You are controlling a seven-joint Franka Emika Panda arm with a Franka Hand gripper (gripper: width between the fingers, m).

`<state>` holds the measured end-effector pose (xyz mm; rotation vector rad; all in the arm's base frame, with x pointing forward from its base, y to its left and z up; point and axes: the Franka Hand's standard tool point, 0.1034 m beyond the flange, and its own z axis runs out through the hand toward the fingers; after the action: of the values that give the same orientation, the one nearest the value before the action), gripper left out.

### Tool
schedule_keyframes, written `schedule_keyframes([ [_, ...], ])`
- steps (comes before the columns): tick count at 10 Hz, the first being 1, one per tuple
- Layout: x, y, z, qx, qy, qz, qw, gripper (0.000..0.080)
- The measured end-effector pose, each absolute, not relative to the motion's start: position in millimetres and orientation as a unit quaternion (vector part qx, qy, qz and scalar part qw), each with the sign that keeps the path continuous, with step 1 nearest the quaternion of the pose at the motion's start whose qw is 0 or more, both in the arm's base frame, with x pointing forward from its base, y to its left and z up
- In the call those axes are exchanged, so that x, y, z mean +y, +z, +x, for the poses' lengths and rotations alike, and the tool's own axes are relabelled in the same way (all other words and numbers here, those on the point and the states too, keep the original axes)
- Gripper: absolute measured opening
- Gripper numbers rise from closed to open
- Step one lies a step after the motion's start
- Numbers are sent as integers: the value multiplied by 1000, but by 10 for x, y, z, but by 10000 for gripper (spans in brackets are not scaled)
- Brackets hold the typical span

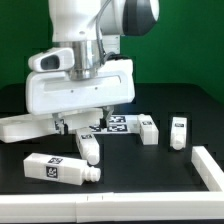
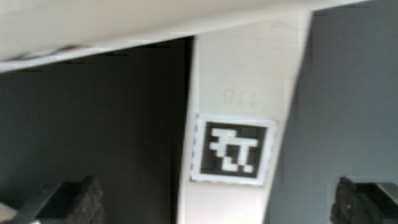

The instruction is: Assemble desk

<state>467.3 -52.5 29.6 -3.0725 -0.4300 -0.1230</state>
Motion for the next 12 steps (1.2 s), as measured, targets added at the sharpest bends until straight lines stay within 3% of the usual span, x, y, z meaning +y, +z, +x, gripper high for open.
schedule_keyframes([
  [3, -453, 196, 4704, -120, -27, -992, 26, 649],
  [4, -463, 195, 4702, -119, -27, -992, 26, 523],
  [5, -464, 195, 4702, -119, -27, -992, 26, 523],
  [7, -465, 196, 4703, -119, -27, -992, 25, 281],
  [12, -298, 295, 4973, -129, -43, -990, 29, 281],
])
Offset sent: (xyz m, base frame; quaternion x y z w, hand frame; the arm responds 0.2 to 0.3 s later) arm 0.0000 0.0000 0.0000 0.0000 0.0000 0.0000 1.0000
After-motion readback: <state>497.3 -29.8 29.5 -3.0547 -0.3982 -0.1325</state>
